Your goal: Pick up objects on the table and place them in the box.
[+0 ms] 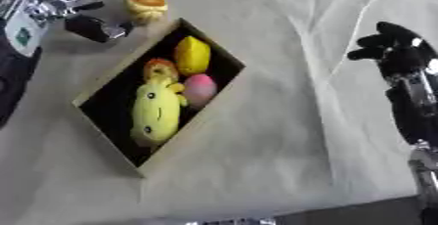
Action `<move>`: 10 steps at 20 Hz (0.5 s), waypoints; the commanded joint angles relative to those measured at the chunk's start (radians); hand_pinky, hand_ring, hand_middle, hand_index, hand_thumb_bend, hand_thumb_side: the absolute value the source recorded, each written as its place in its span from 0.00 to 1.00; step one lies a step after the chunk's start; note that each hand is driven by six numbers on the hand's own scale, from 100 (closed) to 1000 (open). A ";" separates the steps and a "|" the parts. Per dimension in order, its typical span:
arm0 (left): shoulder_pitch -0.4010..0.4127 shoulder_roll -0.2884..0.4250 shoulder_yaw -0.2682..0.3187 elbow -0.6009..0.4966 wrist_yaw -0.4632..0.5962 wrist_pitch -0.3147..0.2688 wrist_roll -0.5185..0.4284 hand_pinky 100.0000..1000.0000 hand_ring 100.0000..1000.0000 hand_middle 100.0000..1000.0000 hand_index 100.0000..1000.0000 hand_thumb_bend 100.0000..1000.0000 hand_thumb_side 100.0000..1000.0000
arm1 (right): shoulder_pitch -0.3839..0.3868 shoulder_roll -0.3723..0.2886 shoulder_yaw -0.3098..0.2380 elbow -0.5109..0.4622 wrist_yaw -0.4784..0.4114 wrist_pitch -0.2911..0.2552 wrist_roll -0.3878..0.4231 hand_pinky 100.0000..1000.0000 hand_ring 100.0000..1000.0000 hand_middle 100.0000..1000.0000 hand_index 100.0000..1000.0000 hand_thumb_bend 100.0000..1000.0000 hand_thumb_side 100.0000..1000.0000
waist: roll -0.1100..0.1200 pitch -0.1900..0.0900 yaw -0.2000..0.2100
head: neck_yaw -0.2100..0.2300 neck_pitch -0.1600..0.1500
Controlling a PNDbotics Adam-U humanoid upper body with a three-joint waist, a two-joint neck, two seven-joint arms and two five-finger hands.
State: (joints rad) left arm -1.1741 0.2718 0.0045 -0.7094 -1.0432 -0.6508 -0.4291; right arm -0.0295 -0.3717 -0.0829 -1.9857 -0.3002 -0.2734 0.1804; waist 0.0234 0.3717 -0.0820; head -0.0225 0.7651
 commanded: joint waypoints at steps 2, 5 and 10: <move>-0.029 0.008 0.014 -0.001 -0.033 0.011 0.027 1.00 1.00 0.91 1.00 0.12 0.51 | -0.010 -0.004 0.001 -0.014 0.014 0.013 0.003 1.00 0.66 0.67 0.85 0.00 0.66 | 0.017 0.005 -0.007 | 0.008 -0.011; -0.038 0.013 0.020 -0.002 -0.064 0.027 0.059 1.00 1.00 0.91 1.00 0.18 0.49 | -0.015 -0.001 0.002 -0.014 0.020 0.020 0.004 1.00 0.66 0.66 0.85 0.00 0.65 | 0.021 0.011 -0.010 | 0.009 -0.014; -0.046 0.017 0.022 0.004 -0.128 0.060 0.125 1.00 1.00 0.87 1.00 0.15 0.40 | -0.027 0.008 0.006 -0.014 0.029 0.032 0.006 1.00 0.66 0.66 0.85 0.00 0.67 | 0.025 0.024 -0.021 | 0.021 -0.028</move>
State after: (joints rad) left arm -1.1979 0.2730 0.0173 -0.7026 -1.1537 -0.5975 -0.3196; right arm -0.0522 -0.3557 -0.0753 -1.9857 -0.2820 -0.2446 0.1855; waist 0.0390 0.4001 -0.1005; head -0.0066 0.7519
